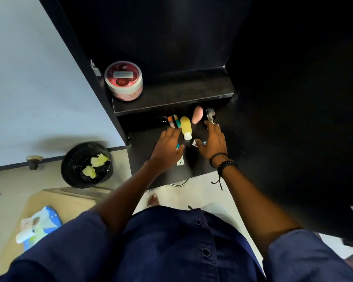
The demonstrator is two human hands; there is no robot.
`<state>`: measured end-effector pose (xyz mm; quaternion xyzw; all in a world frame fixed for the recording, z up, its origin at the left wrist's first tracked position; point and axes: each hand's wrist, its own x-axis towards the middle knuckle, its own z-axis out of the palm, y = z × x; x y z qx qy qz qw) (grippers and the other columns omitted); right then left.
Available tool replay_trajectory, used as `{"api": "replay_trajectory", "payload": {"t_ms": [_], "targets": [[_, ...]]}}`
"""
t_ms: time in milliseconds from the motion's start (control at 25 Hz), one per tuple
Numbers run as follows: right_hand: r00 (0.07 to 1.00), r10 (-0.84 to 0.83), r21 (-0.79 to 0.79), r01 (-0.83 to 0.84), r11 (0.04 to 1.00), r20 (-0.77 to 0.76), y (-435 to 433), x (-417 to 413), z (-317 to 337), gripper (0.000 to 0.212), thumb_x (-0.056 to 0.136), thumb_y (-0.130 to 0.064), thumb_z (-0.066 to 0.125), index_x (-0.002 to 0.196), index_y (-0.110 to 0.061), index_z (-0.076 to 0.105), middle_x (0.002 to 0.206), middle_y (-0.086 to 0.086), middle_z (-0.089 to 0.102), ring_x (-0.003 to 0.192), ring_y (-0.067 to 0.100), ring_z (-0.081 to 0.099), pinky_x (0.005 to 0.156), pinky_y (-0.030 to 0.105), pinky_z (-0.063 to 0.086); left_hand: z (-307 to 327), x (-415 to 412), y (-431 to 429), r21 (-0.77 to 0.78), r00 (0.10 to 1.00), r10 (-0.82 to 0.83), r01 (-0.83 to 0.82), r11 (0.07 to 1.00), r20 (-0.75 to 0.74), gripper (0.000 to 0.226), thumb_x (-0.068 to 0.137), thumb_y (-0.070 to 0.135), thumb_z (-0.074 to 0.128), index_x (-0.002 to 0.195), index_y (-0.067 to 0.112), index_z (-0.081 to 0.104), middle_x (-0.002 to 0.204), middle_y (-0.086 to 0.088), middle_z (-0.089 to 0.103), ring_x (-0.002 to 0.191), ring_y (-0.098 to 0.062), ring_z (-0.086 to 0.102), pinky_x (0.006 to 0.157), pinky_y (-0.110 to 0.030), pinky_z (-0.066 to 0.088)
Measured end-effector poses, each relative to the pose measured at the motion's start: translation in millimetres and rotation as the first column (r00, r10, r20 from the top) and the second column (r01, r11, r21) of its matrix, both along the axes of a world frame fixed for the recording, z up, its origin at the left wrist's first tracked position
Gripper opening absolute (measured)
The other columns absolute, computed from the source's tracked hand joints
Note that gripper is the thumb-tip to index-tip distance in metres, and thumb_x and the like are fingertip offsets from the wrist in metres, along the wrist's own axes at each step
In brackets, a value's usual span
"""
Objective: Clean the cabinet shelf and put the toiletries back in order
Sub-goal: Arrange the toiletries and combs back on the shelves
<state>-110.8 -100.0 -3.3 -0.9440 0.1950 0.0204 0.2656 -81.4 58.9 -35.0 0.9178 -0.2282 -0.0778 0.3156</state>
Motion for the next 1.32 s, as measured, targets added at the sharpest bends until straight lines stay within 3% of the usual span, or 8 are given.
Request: {"api": "replay_trajectory", "payload": {"t_ms": [240, 520, 720, 960, 1120, 1320], "targets": [[0.994, 0.066, 0.017, -0.065, 0.998, -0.087, -9, 24, -14, 0.064, 0.084, -0.005, 0.061, 0.142, -0.010, 0.036, 0.143, 0.012, 0.043, 0.133, 0.029, 0.040, 0.108, 0.034, 0.035, -25, 18, -17, 0.009, 0.956, -0.041, 0.046, 0.999, -0.290, 0.060, 0.086, 0.022, 0.063, 0.140, 0.007, 0.040, 0.141, -0.017, 0.044, 0.129, -0.033, 0.043, 0.107, -0.037, 0.036], [0.948, 0.170, 0.019, -0.171, 0.985, -0.270, -31, 64, -27, 0.069, 0.082, 0.006, 0.054, 0.144, -0.013, 0.033, 0.154, 0.014, 0.024, 0.139, 0.032, 0.031, 0.111, 0.036, 0.033, -39, 39, -47, 0.030, 0.910, 0.058, -0.050, 0.998, -0.411, 0.055, 0.088, 0.020, 0.059, 0.139, 0.009, 0.041, 0.141, -0.016, 0.044, 0.128, -0.031, 0.044, 0.104, -0.035, 0.037], [0.910, 0.203, 0.107, -0.176, 0.979, -0.363, -47, 83, -29, 0.078, 0.081, 0.007, 0.053, 0.147, -0.024, 0.027, 0.156, 0.008, 0.015, 0.134, 0.037, 0.036, 0.107, 0.043, 0.041, -56, 57, -70, 0.028, 0.901, 0.195, -0.200, 0.979, -0.387, 0.049, 0.088, 0.025, 0.060, 0.132, 0.008, 0.049, 0.130, -0.015, 0.052, 0.113, -0.031, 0.056, 0.097, -0.038, 0.044], [0.865, 0.262, 0.118, -0.234, 0.965, -0.428, -57, 106, -25, 0.063, 0.085, -0.004, 0.058, 0.141, -0.024, 0.038, 0.144, 0.012, 0.034, 0.130, 0.036, 0.042, 0.108, 0.040, 0.040, -66, 82, -101, 0.226, 0.880, 0.344, -0.281, 0.933, -0.328, 0.050, 0.086, 0.033, 0.063, 0.126, 0.008, 0.049, 0.125, -0.016, 0.055, 0.113, -0.036, 0.055, 0.085, -0.041, 0.048], [0.868, 0.301, 0.108, -0.281, 0.954, -0.395, -57, 111, -21, 0.056, 0.086, -0.008, 0.058, 0.139, -0.020, 0.043, 0.143, 0.013, 0.039, 0.130, 0.034, 0.043, 0.109, 0.038, 0.037, -69, 90, -114, 0.279, 0.812, 0.457, -0.373, 0.885, -0.364, 0.049, 0.081, 0.025, 0.068, 0.125, 0.011, 0.052, 0.123, -0.014, 0.056, 0.111, -0.036, 0.058, 0.085, -0.042, 0.051], [0.926, 0.231, 0.093, -0.213, 0.973, -0.297, -52, 102, -28, 0.053, 0.083, -0.004, 0.057, 0.132, -0.024, 0.051, 0.143, 0.011, 0.034, 0.116, 0.038, 0.053, 0.099, 0.037, 0.046, -73, 93, -117, 0.277, 0.817, 0.436, -0.350, 0.895, -0.376, 0.046, 0.084, 0.024, 0.058, 0.128, 0.010, 0.049, 0.133, -0.019, 0.050, 0.119, -0.039, 0.052, 0.093, -0.043, 0.049]]}}
